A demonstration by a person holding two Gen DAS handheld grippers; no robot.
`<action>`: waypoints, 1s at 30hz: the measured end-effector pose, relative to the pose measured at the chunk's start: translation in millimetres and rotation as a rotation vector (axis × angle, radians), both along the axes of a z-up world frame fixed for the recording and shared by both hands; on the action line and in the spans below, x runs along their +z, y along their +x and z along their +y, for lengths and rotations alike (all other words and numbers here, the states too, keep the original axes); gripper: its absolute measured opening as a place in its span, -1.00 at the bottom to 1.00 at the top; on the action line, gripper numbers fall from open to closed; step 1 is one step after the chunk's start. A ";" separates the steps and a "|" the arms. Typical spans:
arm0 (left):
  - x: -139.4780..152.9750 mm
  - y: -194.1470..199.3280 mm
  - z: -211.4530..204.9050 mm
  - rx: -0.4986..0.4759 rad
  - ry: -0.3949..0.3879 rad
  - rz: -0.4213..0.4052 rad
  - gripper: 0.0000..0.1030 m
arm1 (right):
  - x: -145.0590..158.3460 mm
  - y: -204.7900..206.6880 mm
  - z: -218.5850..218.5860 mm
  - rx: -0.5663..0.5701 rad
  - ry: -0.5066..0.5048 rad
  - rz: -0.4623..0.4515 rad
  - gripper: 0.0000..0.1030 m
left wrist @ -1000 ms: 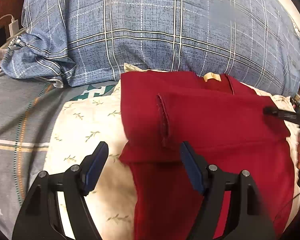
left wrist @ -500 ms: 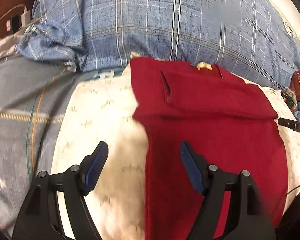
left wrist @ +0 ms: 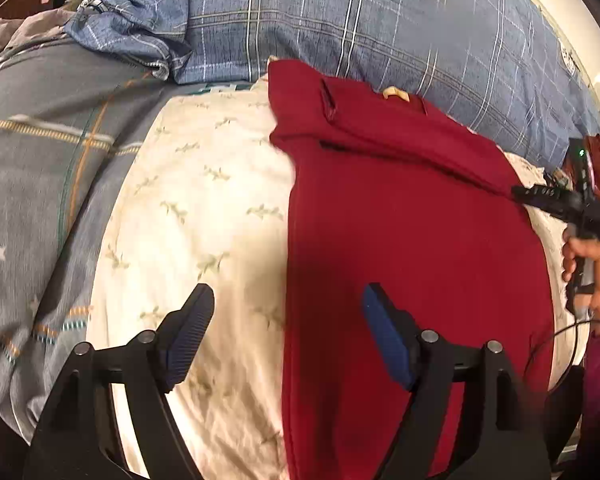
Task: Fold small clothes
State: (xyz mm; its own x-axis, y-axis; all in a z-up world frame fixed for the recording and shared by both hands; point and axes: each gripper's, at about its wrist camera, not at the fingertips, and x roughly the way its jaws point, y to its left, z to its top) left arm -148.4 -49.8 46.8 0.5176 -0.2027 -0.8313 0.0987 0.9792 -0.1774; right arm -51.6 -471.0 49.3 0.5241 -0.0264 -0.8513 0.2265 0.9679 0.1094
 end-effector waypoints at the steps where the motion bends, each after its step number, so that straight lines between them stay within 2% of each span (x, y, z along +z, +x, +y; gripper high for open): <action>1: -1.5 -1.1 0.2 -0.003 -0.004 0.007 0.49 | 4.6 -5.8 -0.8 -0.001 0.004 -0.003 -0.48; 5: -6.6 -5.4 -2.8 -0.008 -0.004 0.017 0.49 | 26.9 -41.6 1.3 0.067 0.061 0.006 -0.35; 6: -7.6 -6.9 -4.2 -0.009 0.005 0.013 0.49 | 31.4 -52.3 3.3 0.095 0.079 0.009 -0.27; 8: -8.8 -9.7 -4.4 -0.005 0.014 0.010 0.49 | 38.1 -76.4 7.4 0.148 0.101 0.022 0.05; 9: -9.5 -11.1 -4.1 -0.001 0.015 0.012 0.49 | 40.1 -88.2 10.6 0.173 0.108 0.032 0.08; 13: -10.0 -14.9 -2.6 -0.001 0.018 0.027 0.49 | 36.2 -128.7 23.2 0.248 0.120 0.093 0.13; 18: -2.5 -25.3 -1.4 -0.016 0.011 0.017 0.49 | 16.7 -163.2 24.6 0.253 0.155 0.140 0.17; 21: -1.3 -33.1 -0.8 -0.027 0.001 0.026 0.49 | 3.1 -174.0 20.6 0.228 0.178 0.179 0.20; 25: -7.4 -47.2 1.3 -0.061 -0.032 0.077 0.49 | -5.7 -182.9 15.0 0.206 0.210 0.198 0.21; 30: -20.3 -68.9 7.5 -0.059 -0.053 0.121 0.49 | -12.8 -193.7 17.2 0.222 0.231 0.213 0.27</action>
State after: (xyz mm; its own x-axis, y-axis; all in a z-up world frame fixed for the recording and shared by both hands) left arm -217.3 -42.3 26.6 0.3998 -0.2750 -0.8744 0.1308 0.9613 -0.2425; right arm -245.3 -453.8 36.6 0.3062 0.2733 -0.9119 0.0548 0.9512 0.3035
